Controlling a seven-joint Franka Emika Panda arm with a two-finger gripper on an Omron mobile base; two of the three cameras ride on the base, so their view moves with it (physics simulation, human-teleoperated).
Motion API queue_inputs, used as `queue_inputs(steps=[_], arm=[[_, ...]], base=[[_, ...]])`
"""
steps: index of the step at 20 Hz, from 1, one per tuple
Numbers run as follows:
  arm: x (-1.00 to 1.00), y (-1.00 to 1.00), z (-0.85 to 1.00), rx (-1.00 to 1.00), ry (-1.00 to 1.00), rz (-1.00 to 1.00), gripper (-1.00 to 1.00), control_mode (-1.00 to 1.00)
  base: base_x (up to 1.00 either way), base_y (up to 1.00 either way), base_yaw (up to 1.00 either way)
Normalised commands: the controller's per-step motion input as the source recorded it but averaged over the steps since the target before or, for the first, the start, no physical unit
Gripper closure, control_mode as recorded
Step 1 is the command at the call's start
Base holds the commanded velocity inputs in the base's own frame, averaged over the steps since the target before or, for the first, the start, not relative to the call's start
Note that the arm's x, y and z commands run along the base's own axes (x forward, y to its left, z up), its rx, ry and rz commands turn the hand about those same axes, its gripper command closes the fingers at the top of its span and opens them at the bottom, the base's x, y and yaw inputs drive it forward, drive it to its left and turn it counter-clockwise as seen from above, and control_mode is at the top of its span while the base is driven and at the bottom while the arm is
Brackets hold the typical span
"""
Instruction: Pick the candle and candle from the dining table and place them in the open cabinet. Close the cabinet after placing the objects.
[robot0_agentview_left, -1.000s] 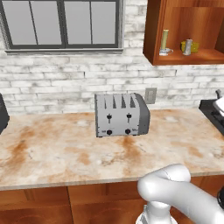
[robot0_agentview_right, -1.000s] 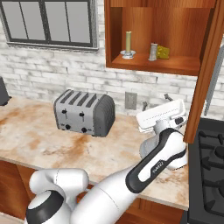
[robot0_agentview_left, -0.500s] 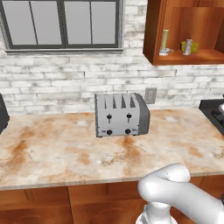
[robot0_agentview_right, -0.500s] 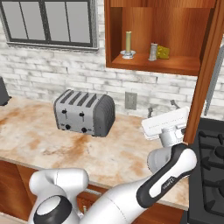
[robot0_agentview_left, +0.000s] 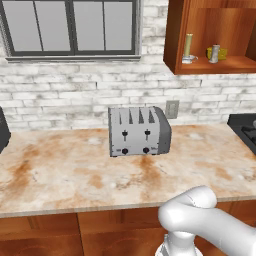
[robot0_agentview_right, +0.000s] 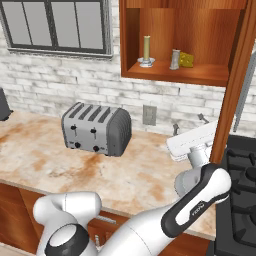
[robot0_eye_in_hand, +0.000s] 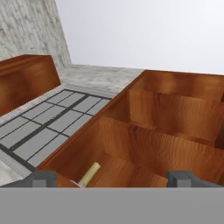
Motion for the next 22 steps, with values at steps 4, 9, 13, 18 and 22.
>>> queue_inputs(steps=[4, 9, 13, 18, 22], arm=[[-0.01, -0.15, -0.04, -0.03, 0.0, 0.0, -1.0, -1.0], [-0.04, -0.24, -0.14, 0.0, 0.0, 0.0, -1.0, -1.0], [-0.01, -0.21, -0.2, -0.01, 0.0, 0.0, -1.0, -1.0], [0.0, -0.29, -0.02, 0.0, 0.0, 0.0, -1.0, -1.0], [0.0, -0.35, 0.0, 0.0, -0.02, 0.0, -1.0, -1.0]], base=[[0.0, 0.0, 0.0], [0.0, 0.0, 0.0], [0.0, 0.0, 0.0], [0.0, 0.0, 0.0], [0.0, 0.0, 0.0]])
